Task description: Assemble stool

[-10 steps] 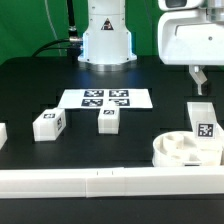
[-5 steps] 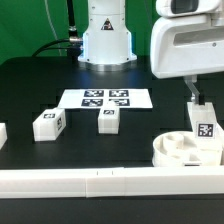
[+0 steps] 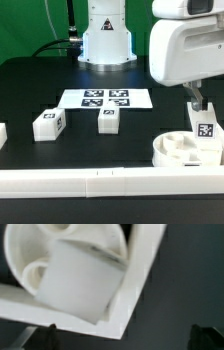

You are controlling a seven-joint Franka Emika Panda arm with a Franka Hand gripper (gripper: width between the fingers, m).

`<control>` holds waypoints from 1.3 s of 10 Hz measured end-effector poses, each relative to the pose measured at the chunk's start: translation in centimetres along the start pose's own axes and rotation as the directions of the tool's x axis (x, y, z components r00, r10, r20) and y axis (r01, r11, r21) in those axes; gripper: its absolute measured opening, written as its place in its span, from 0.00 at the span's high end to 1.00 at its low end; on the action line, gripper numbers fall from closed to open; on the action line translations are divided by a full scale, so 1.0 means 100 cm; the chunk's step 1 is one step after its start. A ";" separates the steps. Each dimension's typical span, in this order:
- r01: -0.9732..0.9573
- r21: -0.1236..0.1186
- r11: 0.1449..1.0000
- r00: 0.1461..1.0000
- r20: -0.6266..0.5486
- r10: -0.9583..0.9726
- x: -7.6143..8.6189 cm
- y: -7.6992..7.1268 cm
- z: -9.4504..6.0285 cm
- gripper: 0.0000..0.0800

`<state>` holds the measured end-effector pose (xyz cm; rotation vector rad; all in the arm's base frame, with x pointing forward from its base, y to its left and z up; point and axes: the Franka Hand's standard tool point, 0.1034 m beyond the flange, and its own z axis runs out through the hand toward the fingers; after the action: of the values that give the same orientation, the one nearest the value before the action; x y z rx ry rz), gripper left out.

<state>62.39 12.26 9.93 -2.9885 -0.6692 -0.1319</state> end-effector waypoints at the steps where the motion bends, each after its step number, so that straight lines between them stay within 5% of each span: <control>1: 0.122 -0.007 0.993 0.993 0.005 -0.122 -0.001 0.002 0.000 0.19; 5: 0.429 -0.020 0.903 0.903 0.025 -0.429 -0.006 0.013 0.001 0.19; 10: 0.776 -0.034 0.629 0.630 0.058 -0.774 -0.004 0.019 0.005 0.19; 13: 0.772 -0.037 0.635 0.636 0.064 -0.769 -0.005 0.019 0.005 0.19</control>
Offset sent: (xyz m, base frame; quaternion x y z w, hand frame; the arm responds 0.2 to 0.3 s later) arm 0.0000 0.0000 0.0000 0.0000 0.0000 -0.1938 0.9810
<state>62.79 10.44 9.31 -2.5094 -1.9452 -0.1313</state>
